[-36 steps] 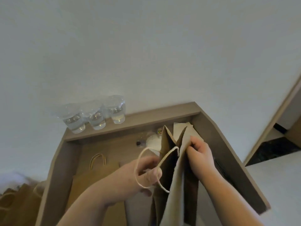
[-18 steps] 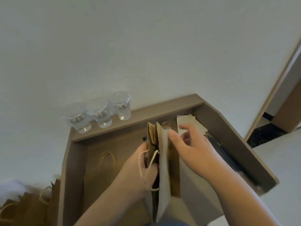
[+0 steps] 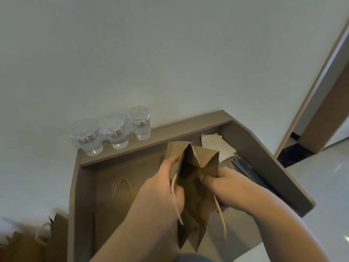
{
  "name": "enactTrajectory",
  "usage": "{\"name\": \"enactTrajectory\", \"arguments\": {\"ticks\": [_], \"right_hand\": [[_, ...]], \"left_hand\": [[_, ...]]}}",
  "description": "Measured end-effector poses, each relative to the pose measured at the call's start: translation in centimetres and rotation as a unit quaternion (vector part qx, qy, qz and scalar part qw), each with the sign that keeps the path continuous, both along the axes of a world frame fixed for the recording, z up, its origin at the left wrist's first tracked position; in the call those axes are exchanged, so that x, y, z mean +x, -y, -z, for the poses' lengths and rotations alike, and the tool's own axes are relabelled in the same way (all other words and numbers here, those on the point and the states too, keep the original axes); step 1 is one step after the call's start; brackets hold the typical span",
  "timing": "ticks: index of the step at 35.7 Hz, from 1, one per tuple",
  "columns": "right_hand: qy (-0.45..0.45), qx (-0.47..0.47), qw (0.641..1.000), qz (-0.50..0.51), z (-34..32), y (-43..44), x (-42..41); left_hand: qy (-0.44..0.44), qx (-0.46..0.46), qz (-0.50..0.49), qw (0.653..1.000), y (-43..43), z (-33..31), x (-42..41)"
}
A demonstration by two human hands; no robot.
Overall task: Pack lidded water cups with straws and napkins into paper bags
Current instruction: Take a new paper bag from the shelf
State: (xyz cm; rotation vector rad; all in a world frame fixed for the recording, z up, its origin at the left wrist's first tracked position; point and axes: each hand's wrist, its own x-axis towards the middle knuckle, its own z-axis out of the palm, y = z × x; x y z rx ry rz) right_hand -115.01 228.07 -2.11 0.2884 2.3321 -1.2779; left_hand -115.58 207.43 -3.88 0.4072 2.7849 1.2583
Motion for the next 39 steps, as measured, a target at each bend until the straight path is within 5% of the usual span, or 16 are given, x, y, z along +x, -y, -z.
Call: {"name": "enactTrajectory", "arguments": {"ticks": [6, 12, 17, 22, 29, 39], "right_hand": [[0.055, 0.054, 0.996, 0.04, -1.0, -4.7, 0.9], [0.103, 0.007, 0.987, 0.121, -1.3, -7.8, 1.8], [-0.016, 0.043, 0.993, 0.112, -0.6, -6.8, 1.5], [0.111, -0.014, 0.986, 0.124, -0.7, -7.5, 0.2], [0.114, -0.022, 0.993, -0.029, -0.8, -7.2, -1.7], [0.011, -0.046, 0.959, -0.279, -4.4, -8.9, -10.4]], "left_hand": [[0.084, 0.034, -0.108, 0.99, 3.9, 0.2, -3.8], [0.145, 0.03, -0.118, 0.982, 6.0, -0.2, -4.6], [0.074, -0.088, -0.08, 0.99, 5.8, -1.4, -3.0], [0.139, -0.044, -0.043, 0.988, 6.3, -2.0, -3.0], [0.231, -0.008, 0.069, 0.97, 6.0, -3.6, -2.5], [0.243, 0.015, -0.08, 0.967, 4.9, -3.3, -2.3]]}}
